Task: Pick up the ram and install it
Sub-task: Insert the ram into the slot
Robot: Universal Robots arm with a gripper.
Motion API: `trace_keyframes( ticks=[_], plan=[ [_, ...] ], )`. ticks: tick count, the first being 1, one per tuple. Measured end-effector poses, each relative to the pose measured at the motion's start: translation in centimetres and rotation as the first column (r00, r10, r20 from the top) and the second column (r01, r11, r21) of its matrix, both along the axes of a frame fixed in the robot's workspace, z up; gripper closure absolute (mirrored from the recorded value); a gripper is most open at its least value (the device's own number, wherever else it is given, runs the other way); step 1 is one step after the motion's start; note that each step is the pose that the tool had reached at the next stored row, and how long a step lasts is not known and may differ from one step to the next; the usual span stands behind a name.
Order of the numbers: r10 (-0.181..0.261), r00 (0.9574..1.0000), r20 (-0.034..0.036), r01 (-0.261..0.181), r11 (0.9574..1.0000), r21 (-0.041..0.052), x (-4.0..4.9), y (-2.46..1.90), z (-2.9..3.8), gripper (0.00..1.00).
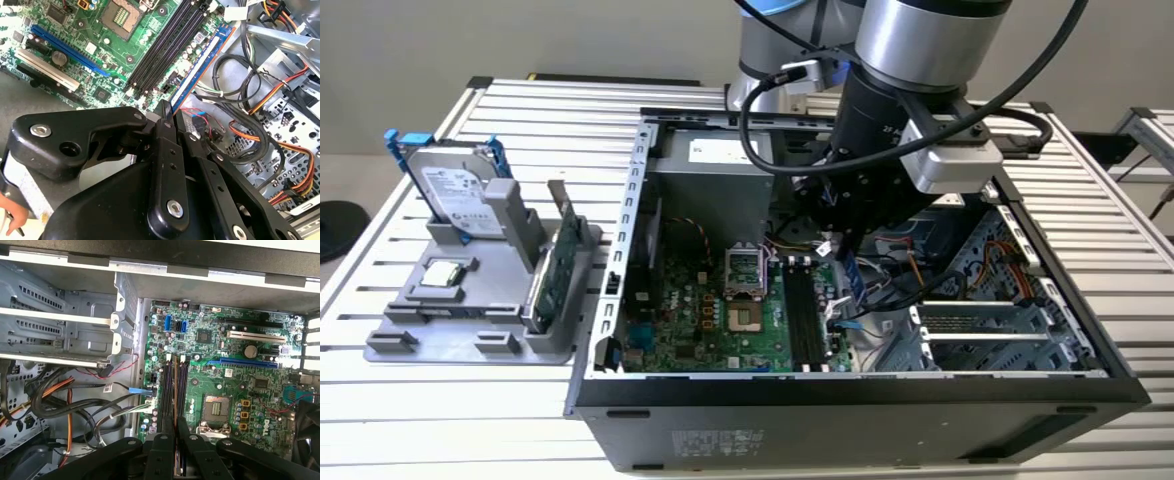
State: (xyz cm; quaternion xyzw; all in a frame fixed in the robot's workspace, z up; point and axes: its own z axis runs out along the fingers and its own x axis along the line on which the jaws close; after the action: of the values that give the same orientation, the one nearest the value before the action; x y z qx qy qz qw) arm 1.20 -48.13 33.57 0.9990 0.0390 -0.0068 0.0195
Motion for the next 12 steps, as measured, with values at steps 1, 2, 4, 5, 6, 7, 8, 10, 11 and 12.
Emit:
trace_keyframes(
  ticks=[1,2,4,5,6,7,8,10,11,12],
  plan=[
    [0.0,1.0,0.0,0.0,1.0,0.0,0.0,0.0,-0.02,1.0],
    [0.0,1.0,0.0,0.0,1.0,-0.0001,0.01,0.0,-0.03,1.0],
    [0.0,1.0,0.0,0.0,1.0,-0.0001,0.01,0.0,-0.08,1.0],
    [0.0,1.0,0.0,0.0,1.0,0.0,0.01,0.0,-0.11,1.0],
    [0.0,1.0,-0.0001,0.0,1.0,-0.0002,0.01,0.0,-0.13,1.0],
    [0.0,1.0,0.0,0.0,1.0,-0.0003,0.01,0.0,-0.16,1.0],
    [0.0,1.0,0.0,0.0,1.0,-0.0004,0.01,0.0,-0.19,1.0],
    [0.0,1.0,0.0,0.0,1.0,-0.0007,-0.01,0.0,-0.25,1.0],
    [0.0,1.0,0.0,0.0,1.0,-0.0009,-0.01,0.01,-0.28,1.0],
    [0.0,1.0,0.0,0.0,1.0,-0.0011,0.0,0.01,-0.32,1.0]
  ],
)
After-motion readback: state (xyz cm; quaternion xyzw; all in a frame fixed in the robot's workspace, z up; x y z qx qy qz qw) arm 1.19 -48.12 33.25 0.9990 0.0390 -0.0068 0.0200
